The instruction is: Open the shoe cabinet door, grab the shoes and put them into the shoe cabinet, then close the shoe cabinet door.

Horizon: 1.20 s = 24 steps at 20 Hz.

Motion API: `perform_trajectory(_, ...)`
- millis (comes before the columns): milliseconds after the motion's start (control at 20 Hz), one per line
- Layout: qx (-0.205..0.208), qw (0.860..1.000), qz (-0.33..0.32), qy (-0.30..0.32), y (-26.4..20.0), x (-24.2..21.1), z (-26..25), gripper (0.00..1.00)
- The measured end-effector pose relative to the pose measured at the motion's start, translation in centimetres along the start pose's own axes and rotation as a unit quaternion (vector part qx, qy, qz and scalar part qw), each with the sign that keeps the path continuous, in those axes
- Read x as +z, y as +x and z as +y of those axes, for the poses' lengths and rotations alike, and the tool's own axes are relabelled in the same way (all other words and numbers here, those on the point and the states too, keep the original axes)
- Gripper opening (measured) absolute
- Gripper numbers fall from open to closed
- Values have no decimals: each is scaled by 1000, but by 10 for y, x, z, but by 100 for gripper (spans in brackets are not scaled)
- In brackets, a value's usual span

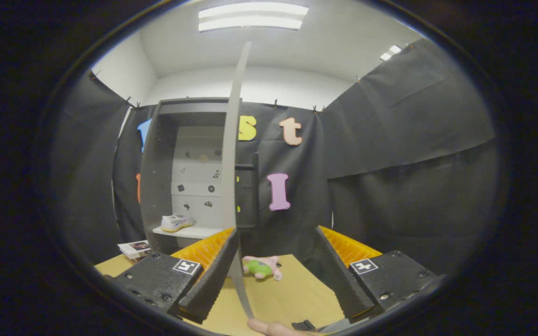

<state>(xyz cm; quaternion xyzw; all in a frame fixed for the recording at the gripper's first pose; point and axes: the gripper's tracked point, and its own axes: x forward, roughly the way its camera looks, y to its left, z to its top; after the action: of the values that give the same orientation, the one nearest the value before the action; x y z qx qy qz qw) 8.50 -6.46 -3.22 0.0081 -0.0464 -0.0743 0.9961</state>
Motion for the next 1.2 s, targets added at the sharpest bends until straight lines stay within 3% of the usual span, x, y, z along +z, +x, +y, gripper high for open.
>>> perform_trajectory(300, 24, 1000, -1, -15, -19, -27, 43, 100)
perform_trajectory(650, 96, 995, 15, 7, -32, -73, 116, 100)
perform_trajectory(850, 92, 994, 44, 30, -11, -123, 147, 100)
perform_trajectory(1200, 112, 980, 162, -12, 35, -257, 206, 100)
